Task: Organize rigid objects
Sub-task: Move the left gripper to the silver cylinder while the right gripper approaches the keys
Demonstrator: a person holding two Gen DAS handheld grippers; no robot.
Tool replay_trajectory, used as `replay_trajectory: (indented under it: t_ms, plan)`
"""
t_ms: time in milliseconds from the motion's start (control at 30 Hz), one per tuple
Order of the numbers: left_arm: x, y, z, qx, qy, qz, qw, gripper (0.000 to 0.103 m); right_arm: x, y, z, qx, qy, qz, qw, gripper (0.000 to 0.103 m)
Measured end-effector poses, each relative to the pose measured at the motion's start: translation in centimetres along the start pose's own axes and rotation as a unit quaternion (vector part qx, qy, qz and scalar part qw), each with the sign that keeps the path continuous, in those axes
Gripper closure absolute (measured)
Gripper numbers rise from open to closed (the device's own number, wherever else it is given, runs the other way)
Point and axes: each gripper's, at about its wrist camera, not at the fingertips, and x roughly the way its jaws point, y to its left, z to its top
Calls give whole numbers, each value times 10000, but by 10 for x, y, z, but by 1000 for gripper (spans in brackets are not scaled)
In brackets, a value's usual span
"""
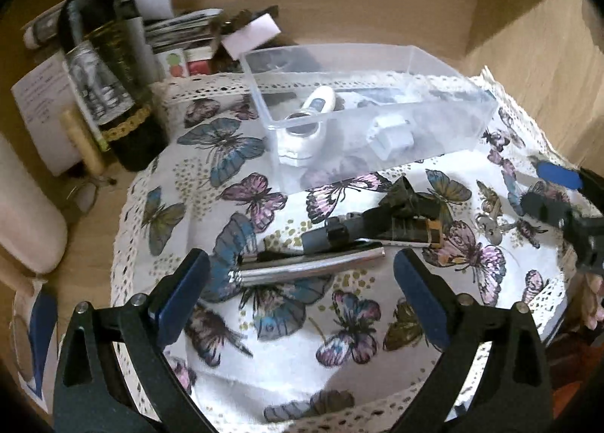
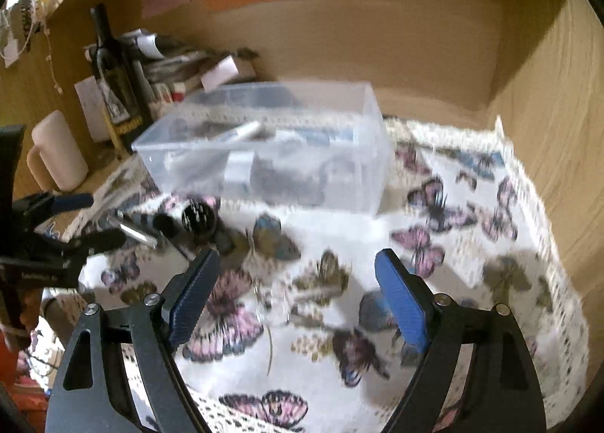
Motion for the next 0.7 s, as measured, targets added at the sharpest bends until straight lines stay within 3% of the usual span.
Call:
replay_trajectory:
  t_ms: [300,467,700]
  plan:
    - [29,-5,5,118,392,-364,9985,6,15,-4,-20,197,437,190,9987,20]
    - [24,-8,-7,202,451,-543,9973,26,25,3,-21,69,613,292,9977,26]
    - [15,-18,-22,342,531,-790,9949,37,39,8,-13,-164,688,130,9974,28]
